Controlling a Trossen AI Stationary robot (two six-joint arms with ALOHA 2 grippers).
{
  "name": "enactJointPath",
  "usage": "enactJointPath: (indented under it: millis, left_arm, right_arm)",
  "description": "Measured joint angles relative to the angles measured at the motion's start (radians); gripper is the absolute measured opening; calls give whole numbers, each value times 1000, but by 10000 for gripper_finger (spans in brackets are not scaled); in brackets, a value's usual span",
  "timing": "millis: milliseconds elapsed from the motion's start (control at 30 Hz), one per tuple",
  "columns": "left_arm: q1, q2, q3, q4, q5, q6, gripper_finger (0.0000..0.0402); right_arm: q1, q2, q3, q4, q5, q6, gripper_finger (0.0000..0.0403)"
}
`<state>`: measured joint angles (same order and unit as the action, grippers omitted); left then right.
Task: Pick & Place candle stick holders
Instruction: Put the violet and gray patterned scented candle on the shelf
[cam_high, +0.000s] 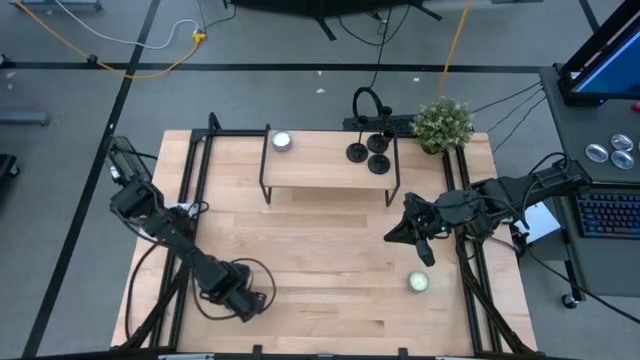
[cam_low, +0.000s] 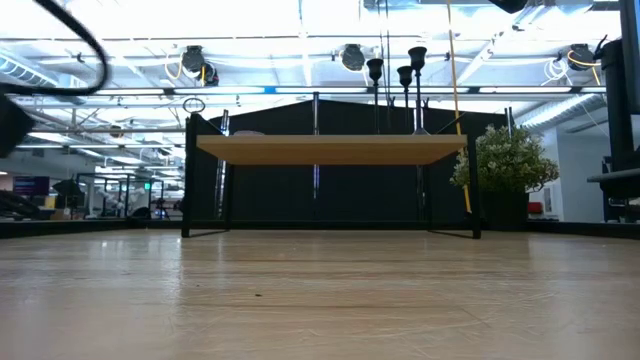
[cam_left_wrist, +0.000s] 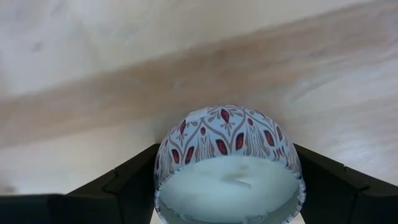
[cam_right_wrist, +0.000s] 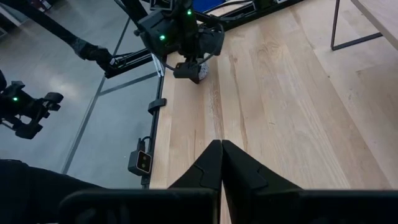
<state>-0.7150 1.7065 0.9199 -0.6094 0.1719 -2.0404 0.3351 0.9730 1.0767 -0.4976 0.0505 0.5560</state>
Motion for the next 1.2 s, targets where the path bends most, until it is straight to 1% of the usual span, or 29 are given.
enactJointPath:
  millis: [233, 333, 400, 567, 667, 800, 933, 1067, 1200]
  left_arm:
    - [106, 2, 14, -4, 15, 177, 302]
    - [153, -5, 35, -31, 5, 262, 307]
    - [187, -16, 51, -53, 10, 316, 302]
    - [276, -60, 96, -152, 21, 447, 299]
    - [332, -88, 142, -256, 26, 529, 304]
    - [411, -105, 235, -435, 29, 657, 305]
    - [501, -105, 375, -603, 32, 798, 299]
    - [606, -105, 533, -751, -18, 915, 302]
    - [718, -106, 667, -860, -74, 1014, 307]
  right_arm:
    - [0, 0, 0, 0, 0, 0, 0]
    - [0, 0, 0, 0, 0, 0, 0]
    - [0, 0, 0, 0, 0, 0, 0]
    - [0, 0, 0, 0, 0, -8, 0]
    - [0, 0, 0, 0, 0, -19, 0]
    - [0, 0, 0, 0, 0, -27, 0]
    - [0, 0, 0, 0, 0, -41, 0]
    - [0, 0, 0, 0, 0, -52, 0]
    - [0, 0, 0, 0, 0, -63, 0]
